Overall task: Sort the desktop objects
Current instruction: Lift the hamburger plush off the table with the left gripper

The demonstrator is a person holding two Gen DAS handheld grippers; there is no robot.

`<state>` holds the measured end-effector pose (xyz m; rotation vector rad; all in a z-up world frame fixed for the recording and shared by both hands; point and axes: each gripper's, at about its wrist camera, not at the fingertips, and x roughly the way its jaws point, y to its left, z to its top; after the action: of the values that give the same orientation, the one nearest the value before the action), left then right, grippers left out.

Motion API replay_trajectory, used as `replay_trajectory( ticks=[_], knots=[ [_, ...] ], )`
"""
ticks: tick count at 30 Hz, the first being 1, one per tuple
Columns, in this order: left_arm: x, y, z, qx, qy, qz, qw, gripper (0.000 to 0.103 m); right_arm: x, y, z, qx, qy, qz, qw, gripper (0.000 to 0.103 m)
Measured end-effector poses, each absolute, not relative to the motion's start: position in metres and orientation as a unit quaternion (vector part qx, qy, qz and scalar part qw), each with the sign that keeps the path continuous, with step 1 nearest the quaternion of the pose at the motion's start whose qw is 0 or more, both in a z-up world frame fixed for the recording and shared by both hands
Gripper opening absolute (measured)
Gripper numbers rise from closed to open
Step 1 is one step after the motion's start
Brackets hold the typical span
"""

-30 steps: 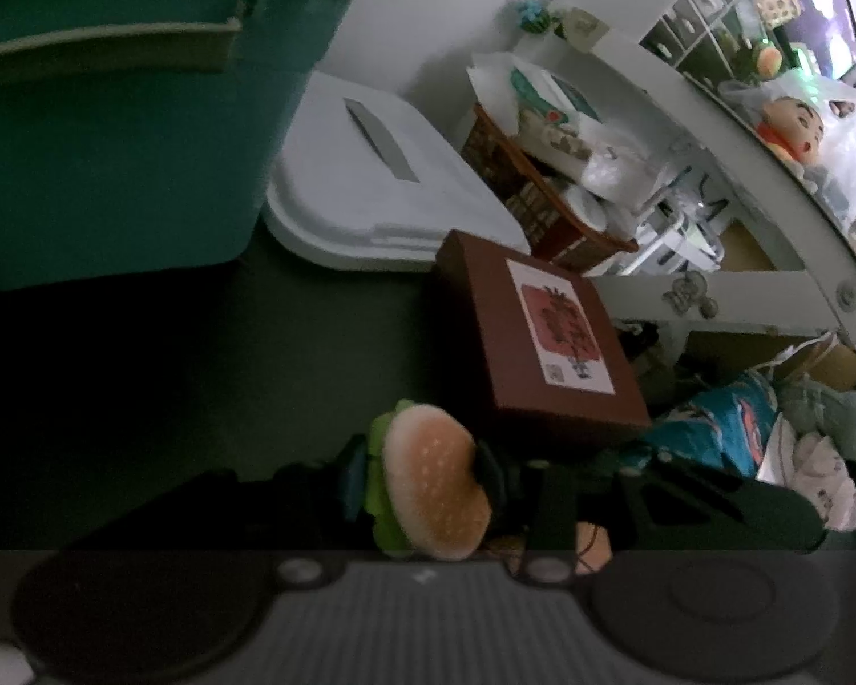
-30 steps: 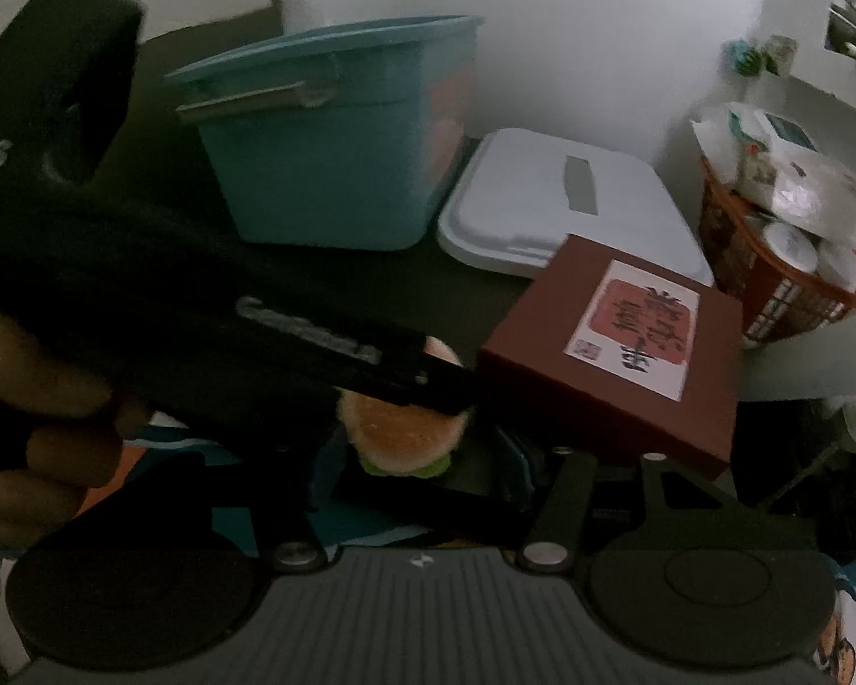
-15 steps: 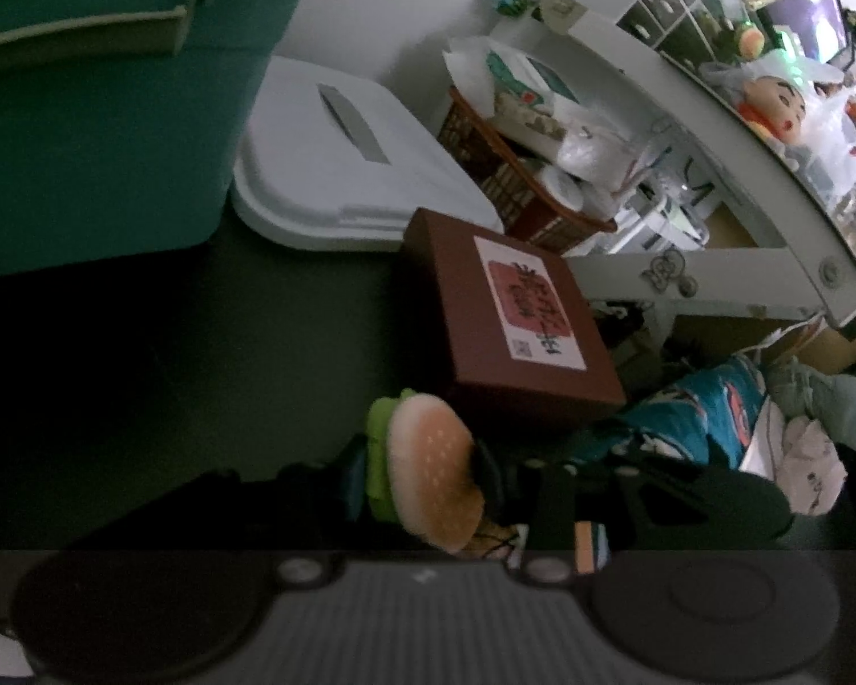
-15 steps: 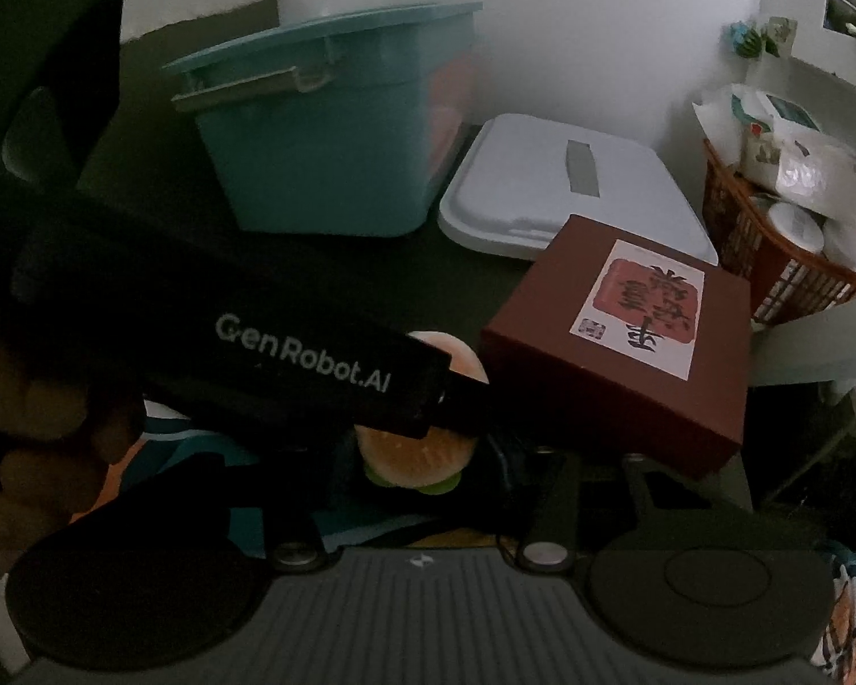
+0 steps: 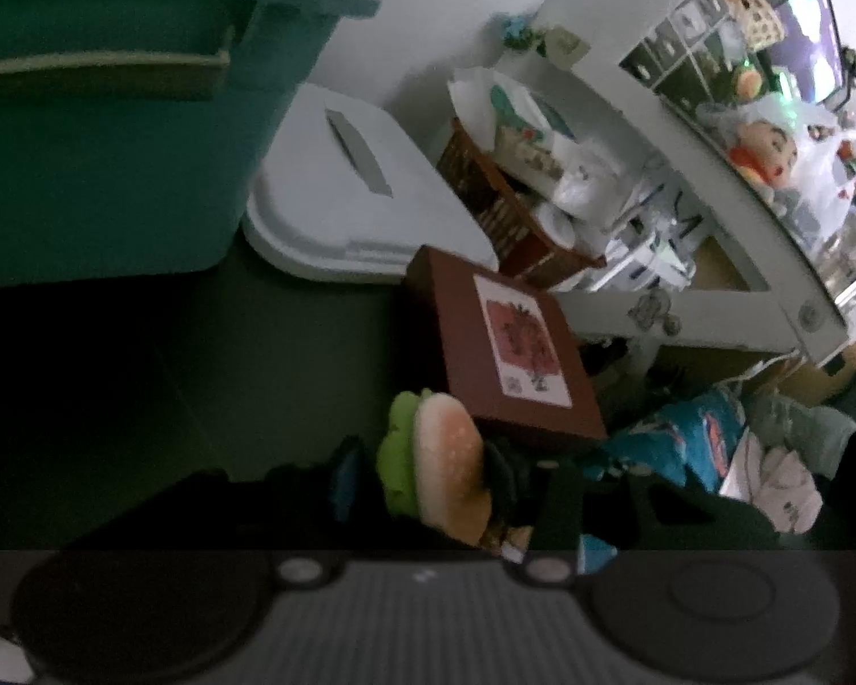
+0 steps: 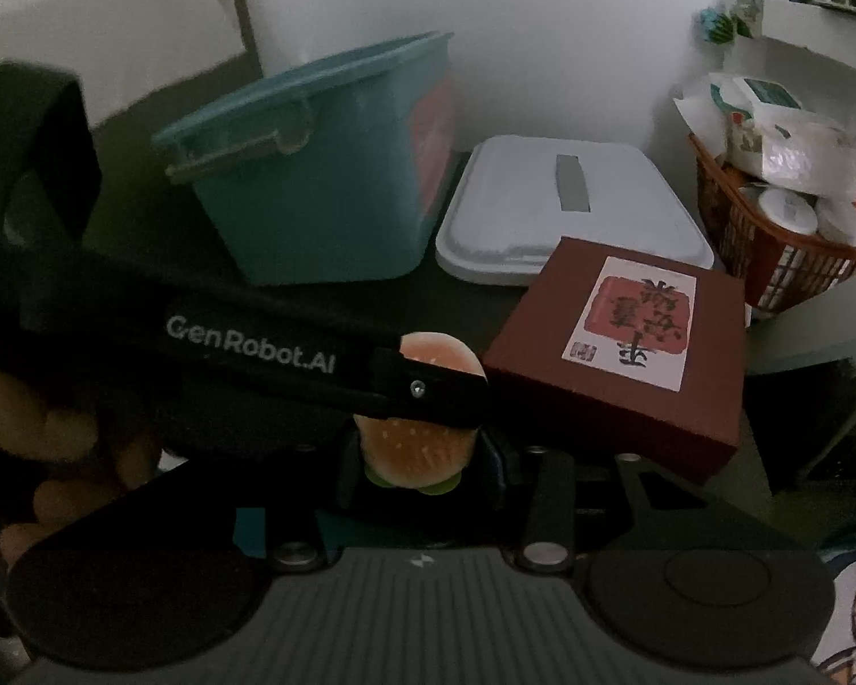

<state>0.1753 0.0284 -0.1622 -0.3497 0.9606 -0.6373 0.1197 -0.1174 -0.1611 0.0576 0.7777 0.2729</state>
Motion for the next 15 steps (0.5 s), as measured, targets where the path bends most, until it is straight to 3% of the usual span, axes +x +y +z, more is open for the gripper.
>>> replay_trajectory(
  ticks=[10, 15],
  knots=[
    [0.177, 0.038, -0.156, -0.202, 0.436, -0.308, 0.821, 0.043, 0.121, -0.124, -0.152, 0.062, 0.349, 0.134, 0.925, 0.046],
    [0.176, 0.039, -0.153, -0.206, 0.430, -0.312, 0.821, 0.032, 0.122, -0.126, -0.153, 0.068, 0.356, 0.129, 0.923, 0.046]
  ],
)
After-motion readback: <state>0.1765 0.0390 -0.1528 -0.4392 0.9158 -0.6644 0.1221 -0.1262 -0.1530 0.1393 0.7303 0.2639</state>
